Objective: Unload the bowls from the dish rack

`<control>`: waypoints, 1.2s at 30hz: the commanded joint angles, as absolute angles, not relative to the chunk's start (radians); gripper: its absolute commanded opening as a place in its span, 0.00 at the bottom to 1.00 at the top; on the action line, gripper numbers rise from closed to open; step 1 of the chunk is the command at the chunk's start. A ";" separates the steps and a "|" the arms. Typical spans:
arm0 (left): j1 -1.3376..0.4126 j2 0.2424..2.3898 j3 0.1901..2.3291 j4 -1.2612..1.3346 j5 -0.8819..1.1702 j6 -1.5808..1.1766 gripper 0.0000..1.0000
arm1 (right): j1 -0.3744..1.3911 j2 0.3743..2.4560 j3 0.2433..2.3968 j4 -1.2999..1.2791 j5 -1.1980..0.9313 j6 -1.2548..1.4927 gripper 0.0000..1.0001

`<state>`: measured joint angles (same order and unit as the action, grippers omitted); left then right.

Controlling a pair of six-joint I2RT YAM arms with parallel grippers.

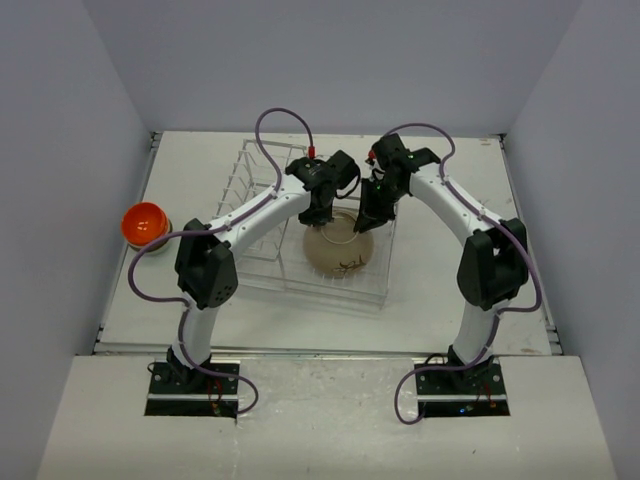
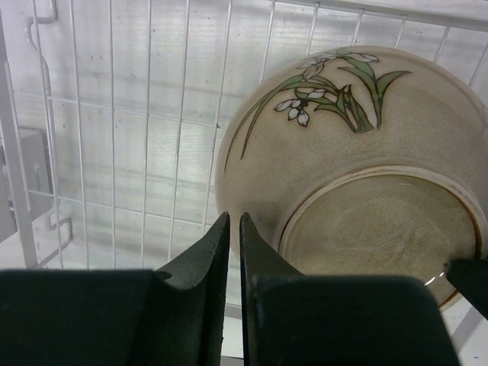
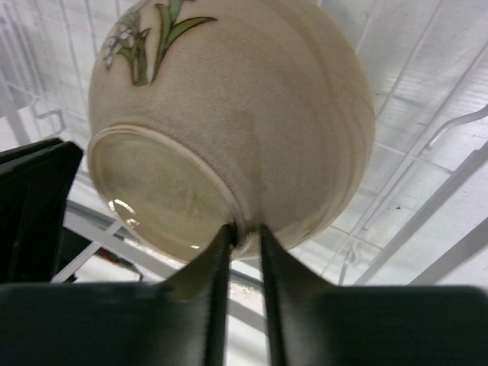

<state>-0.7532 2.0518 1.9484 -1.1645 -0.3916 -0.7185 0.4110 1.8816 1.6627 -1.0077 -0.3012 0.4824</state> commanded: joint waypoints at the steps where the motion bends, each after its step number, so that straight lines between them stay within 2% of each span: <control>1: -0.727 2.075 1.905 -1.189 -0.350 -0.726 0.09 | 0.416 1.896 1.647 -1.009 -0.253 0.460 0.11; 4: -0.726 2.083 1.901 -1.187 -0.344 -0.724 0.09 | 0.416 1.894 1.661 -1.017 -0.258 0.451 0.09; 5: -0.726 2.085 1.901 -1.184 -0.341 -0.723 0.09 | 0.416 1.899 1.667 -1.019 -0.261 0.446 0.03; 7: -0.727 2.088 1.898 -1.183 -0.339 -0.723 0.09 | 0.416 1.899 1.678 -1.022 -0.271 0.437 0.00; 22: -0.727 2.112 1.885 -1.163 -0.298 -0.724 0.07 | 0.416 1.879 1.744 -1.032 -0.394 0.382 0.00; 32: -0.727 2.129 1.878 -1.160 -0.296 -0.716 0.07 | 0.416 1.852 1.703 -1.026 -0.494 0.330 0.00; 36: -0.727 2.115 1.885 -1.155 -0.302 -0.716 0.06 | 0.416 1.813 1.648 -1.000 -0.456 0.328 0.00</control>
<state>-0.7292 2.1429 1.8698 -1.1614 -0.3092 -0.6987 0.4122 1.8759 1.6760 -1.0206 -0.4423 0.3546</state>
